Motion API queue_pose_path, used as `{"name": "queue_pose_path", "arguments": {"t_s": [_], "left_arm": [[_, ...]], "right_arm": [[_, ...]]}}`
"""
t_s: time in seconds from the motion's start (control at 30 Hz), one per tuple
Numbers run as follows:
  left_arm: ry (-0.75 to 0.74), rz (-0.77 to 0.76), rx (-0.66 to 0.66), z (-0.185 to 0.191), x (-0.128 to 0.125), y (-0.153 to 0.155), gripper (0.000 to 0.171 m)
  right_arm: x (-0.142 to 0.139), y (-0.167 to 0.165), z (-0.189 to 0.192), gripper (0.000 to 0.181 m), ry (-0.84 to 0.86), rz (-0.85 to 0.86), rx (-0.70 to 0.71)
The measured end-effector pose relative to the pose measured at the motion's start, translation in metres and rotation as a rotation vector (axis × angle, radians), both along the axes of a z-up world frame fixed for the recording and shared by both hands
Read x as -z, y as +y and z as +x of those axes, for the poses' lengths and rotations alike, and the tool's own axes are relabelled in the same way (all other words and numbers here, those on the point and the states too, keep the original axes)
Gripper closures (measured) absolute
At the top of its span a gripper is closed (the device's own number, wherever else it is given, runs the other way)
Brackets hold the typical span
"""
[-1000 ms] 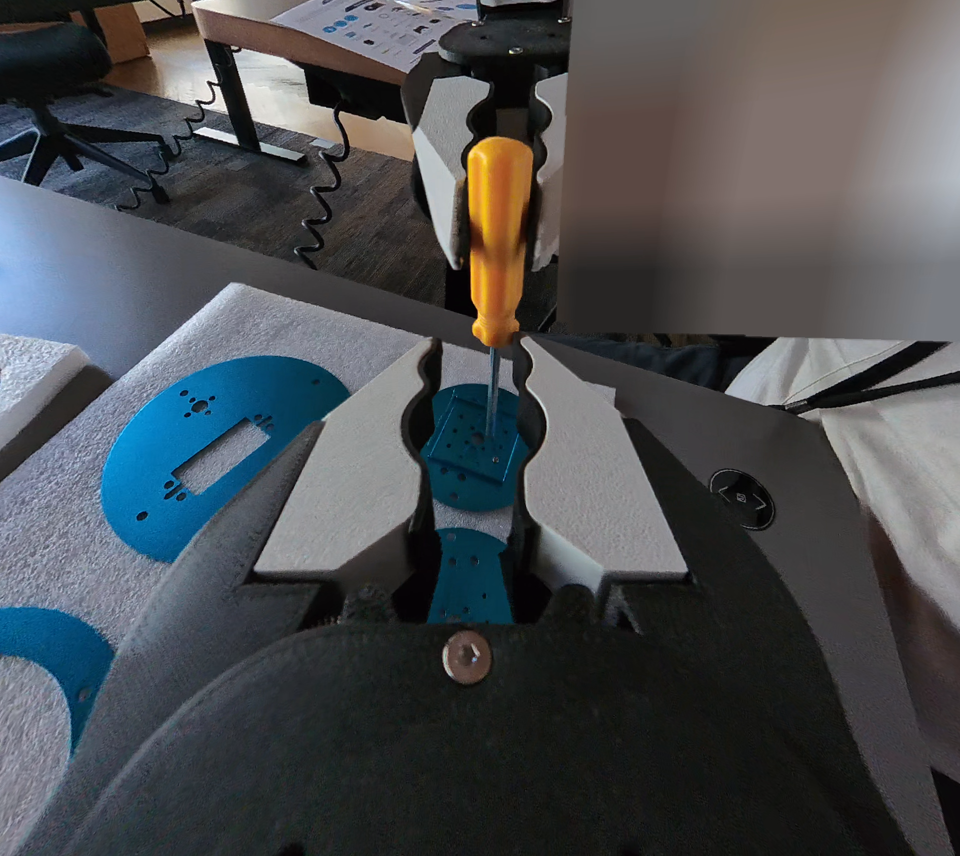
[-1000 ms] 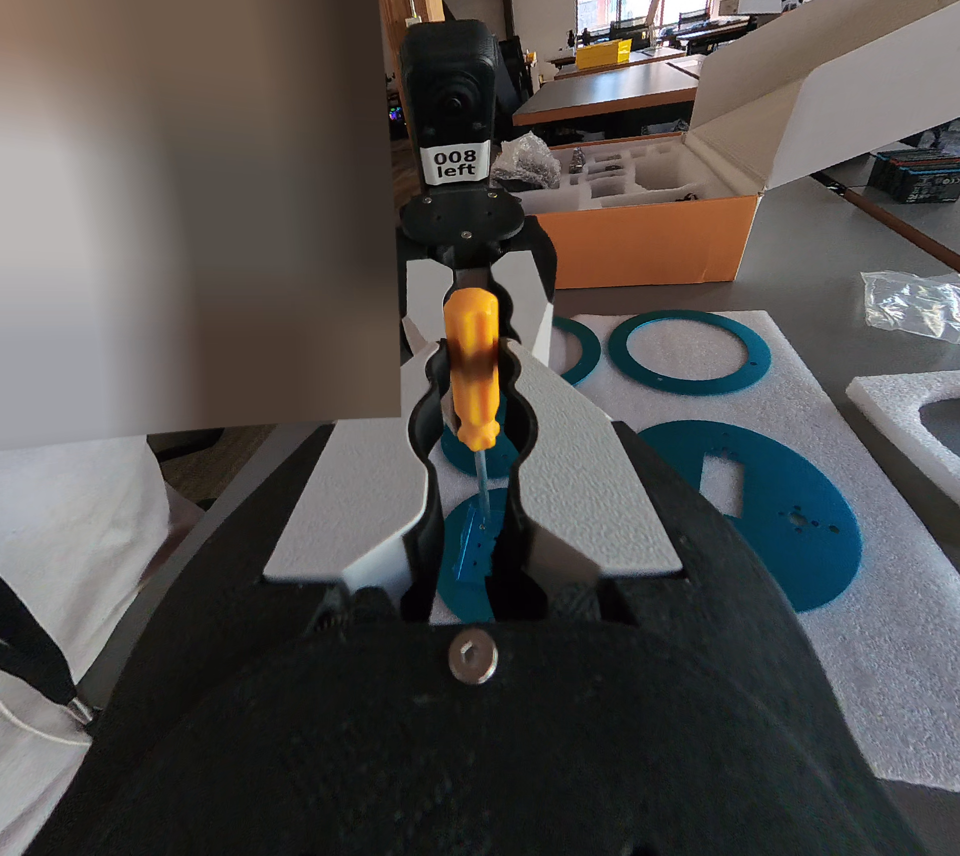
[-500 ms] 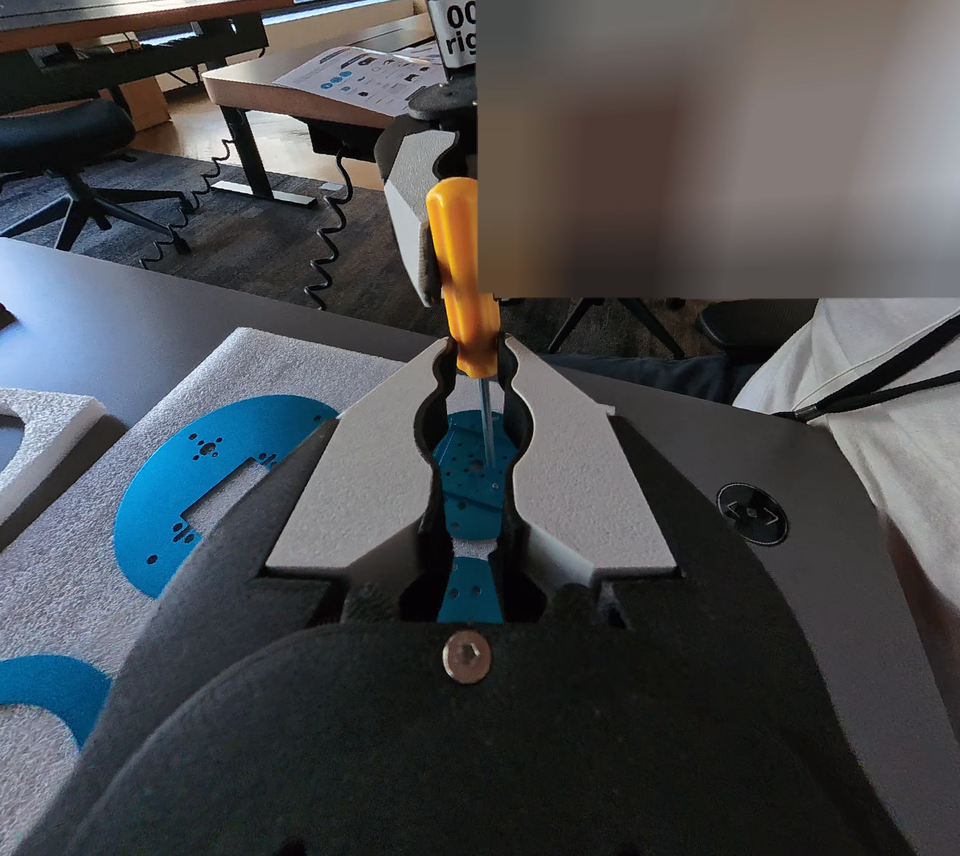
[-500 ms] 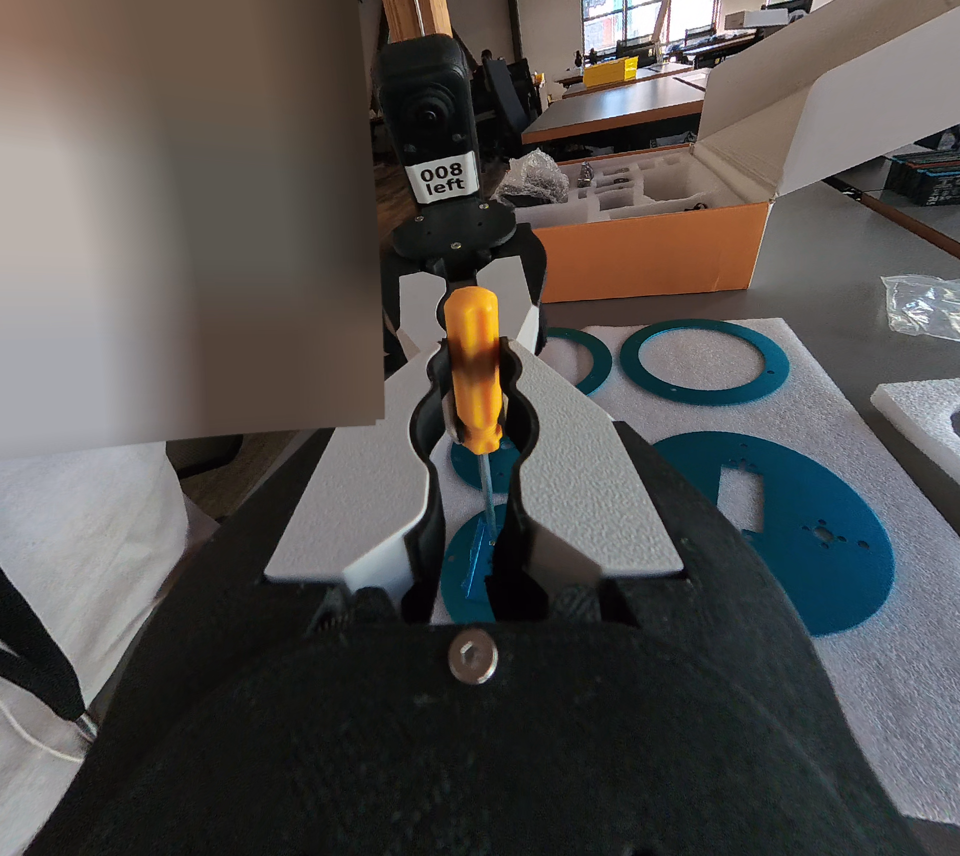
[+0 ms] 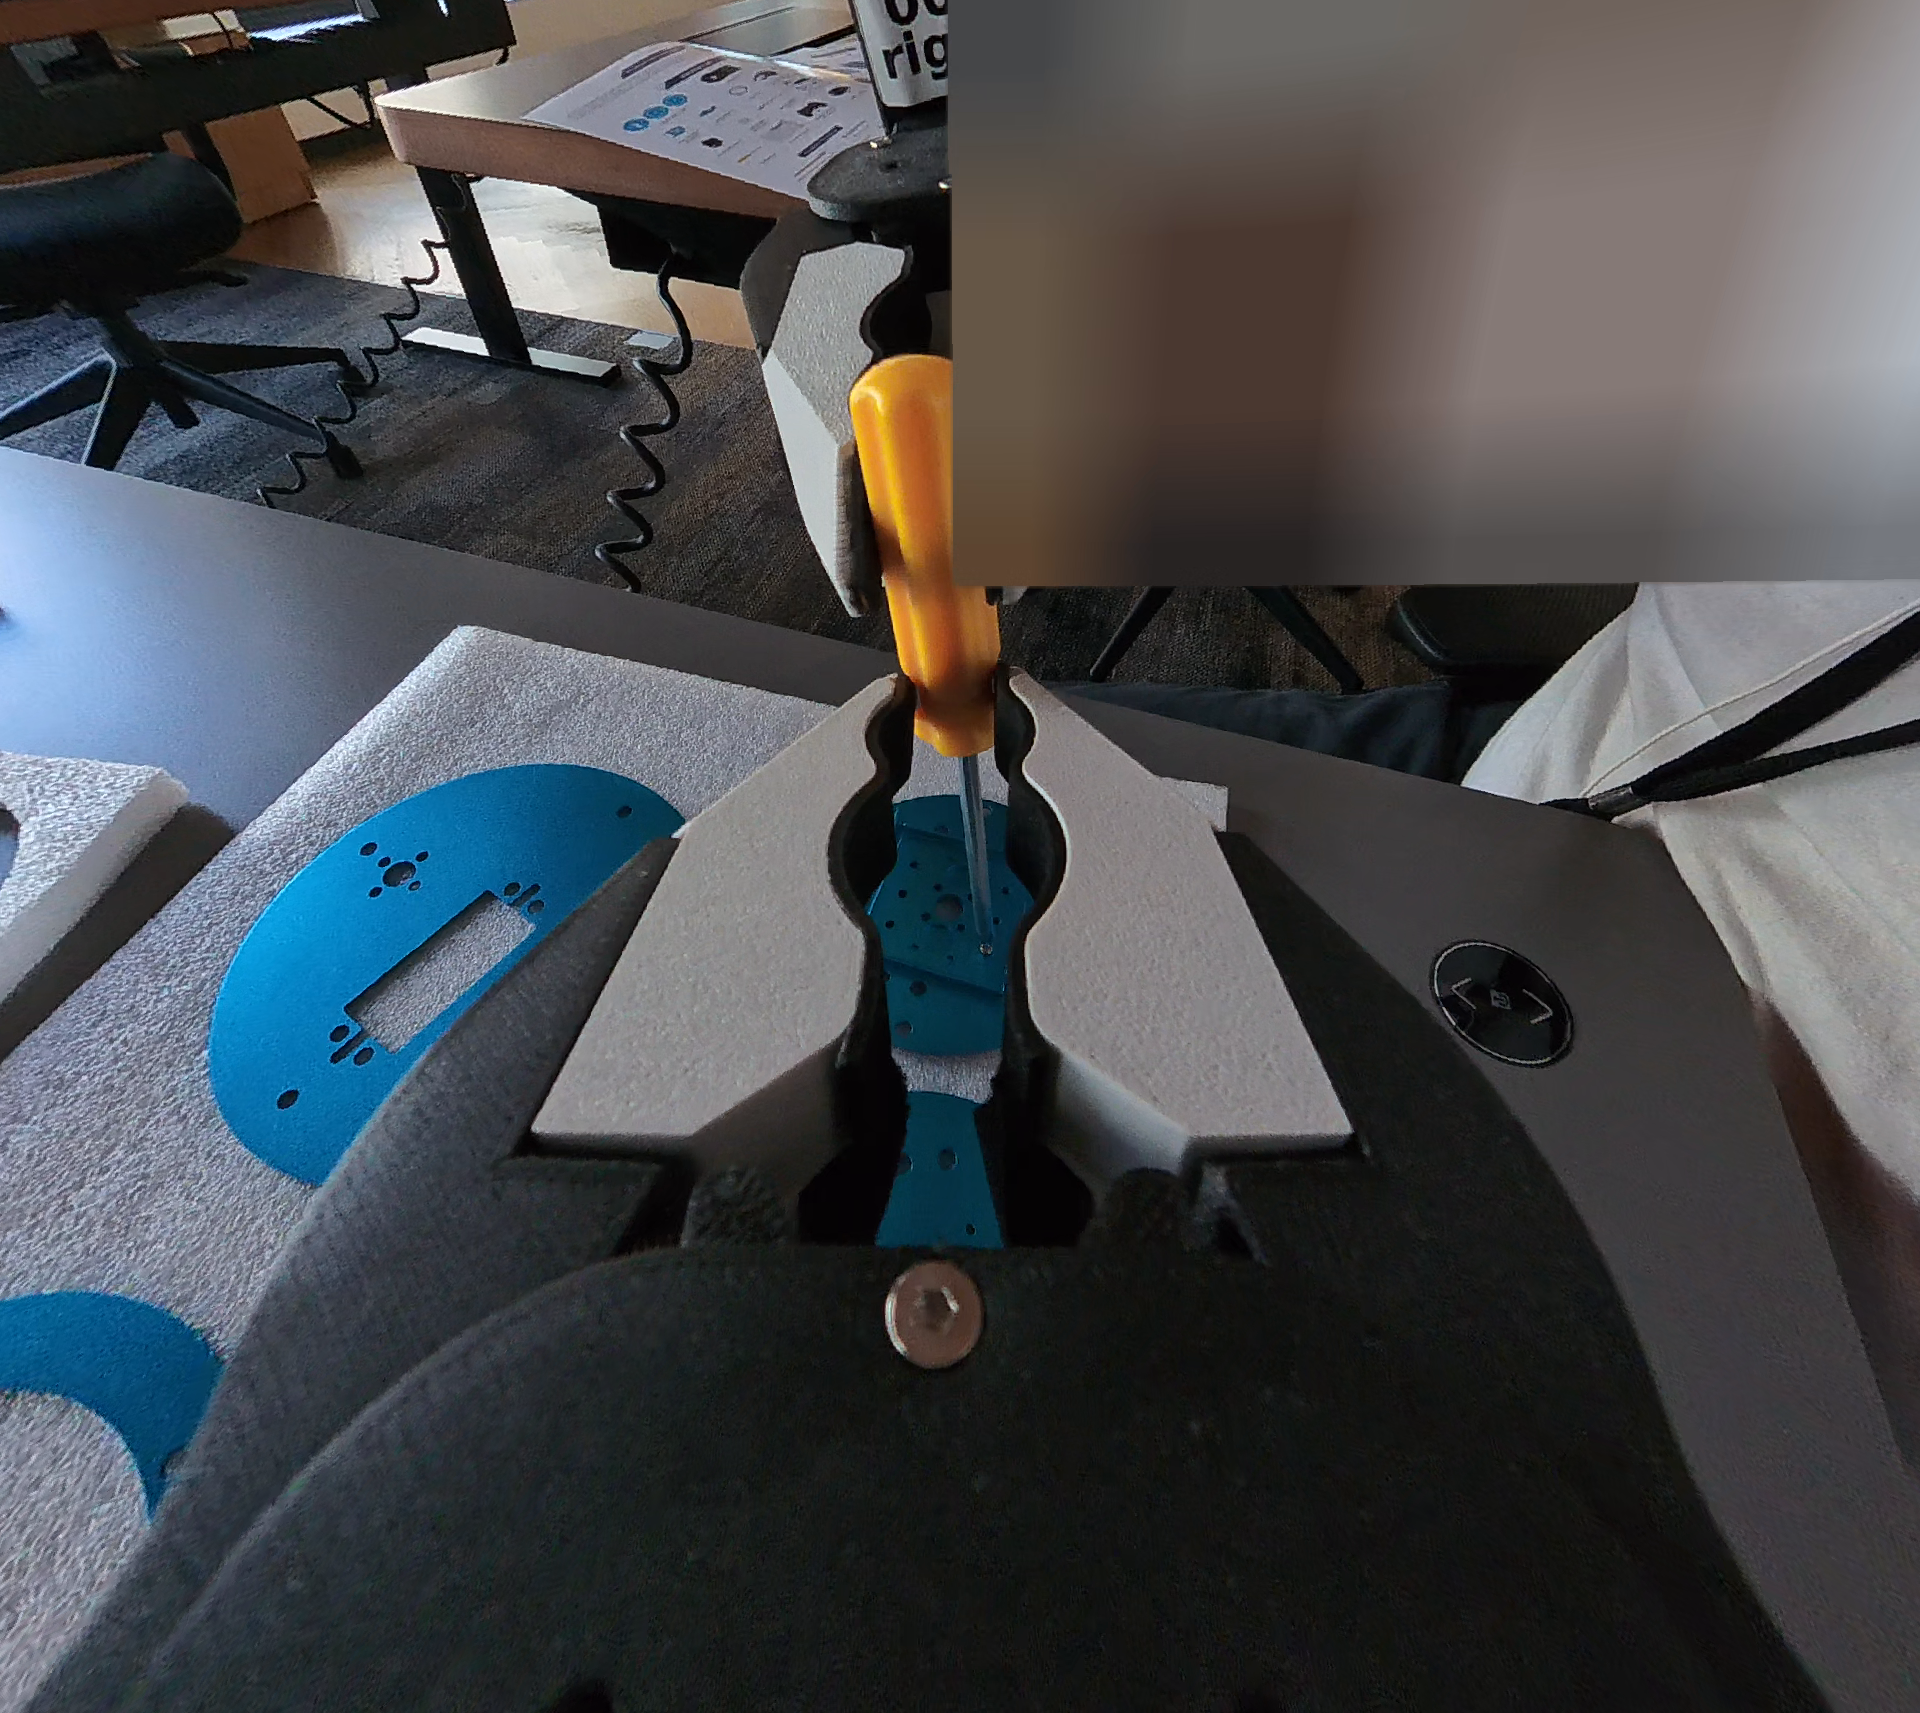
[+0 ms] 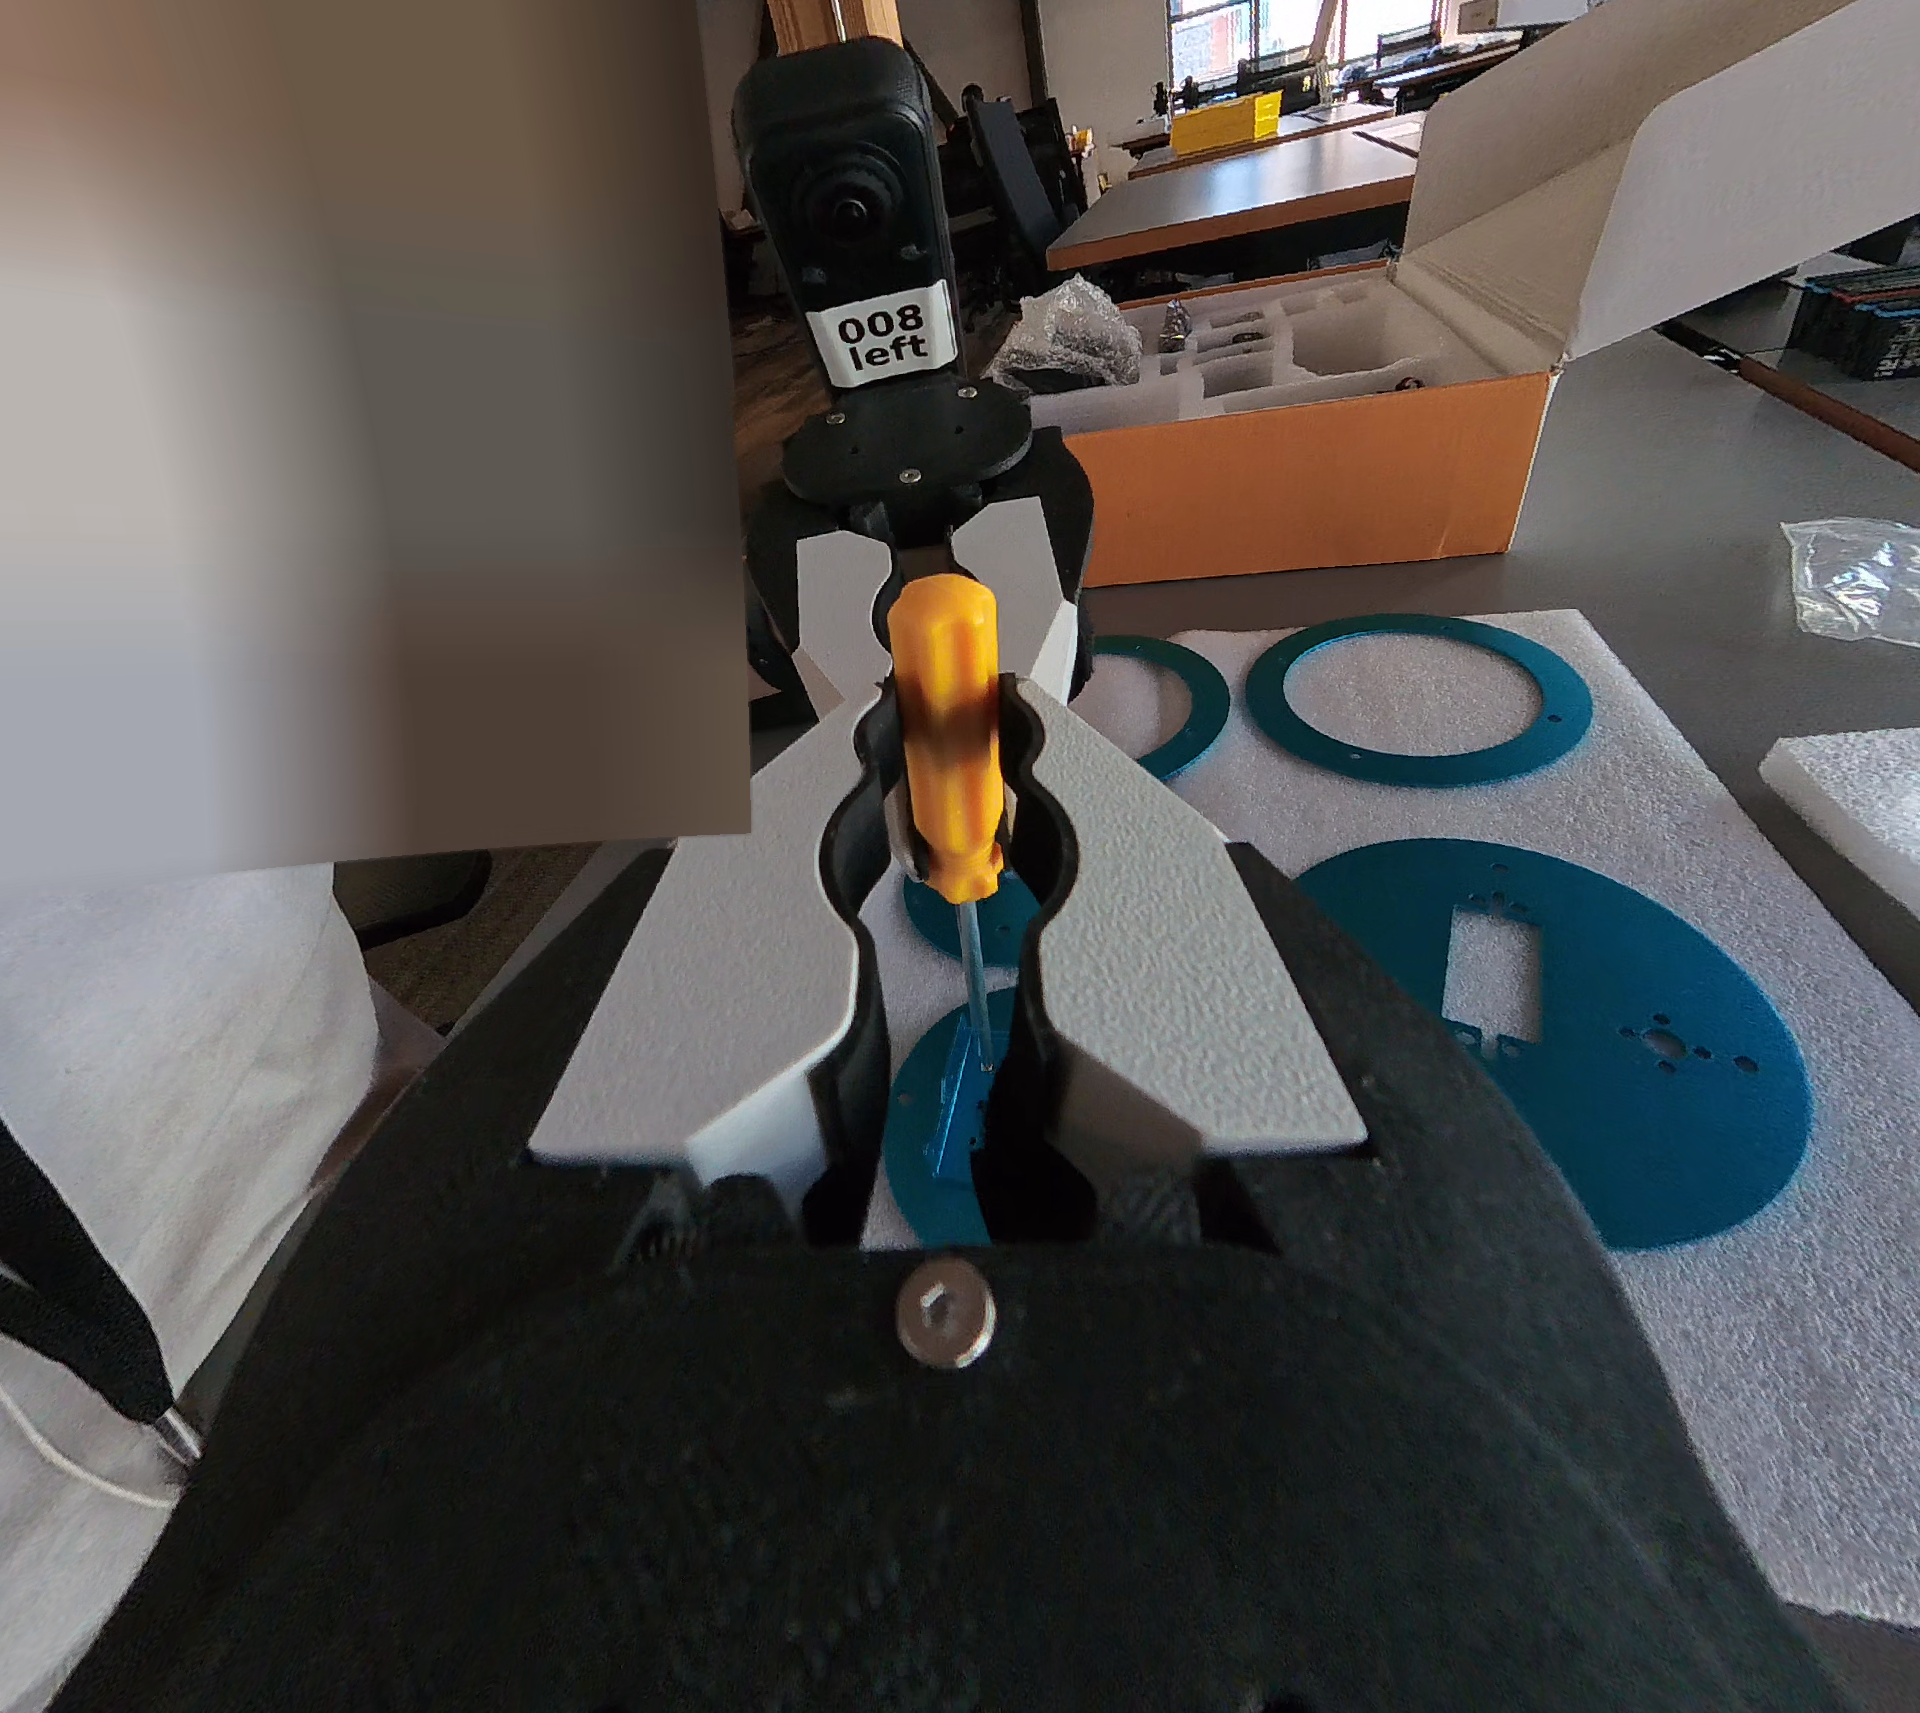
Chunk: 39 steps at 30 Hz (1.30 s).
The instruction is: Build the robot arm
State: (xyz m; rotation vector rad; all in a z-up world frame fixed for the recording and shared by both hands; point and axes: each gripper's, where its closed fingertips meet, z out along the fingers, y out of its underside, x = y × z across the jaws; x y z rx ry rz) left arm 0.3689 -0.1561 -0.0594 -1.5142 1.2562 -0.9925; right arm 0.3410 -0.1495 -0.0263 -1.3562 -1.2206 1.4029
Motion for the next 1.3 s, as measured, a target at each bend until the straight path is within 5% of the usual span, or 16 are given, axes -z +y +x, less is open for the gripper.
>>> {"name": "queue_pose_path", "arguments": {"t_s": [1.3], "left_arm": [[-0.013, -0.017, 0.005, 0.0006, 0.0029, 0.0001, 0.157]], "right_arm": [[0.0085, 0.0055, -0.0028, 0.165, -0.074, 0.072, 0.064]]}}
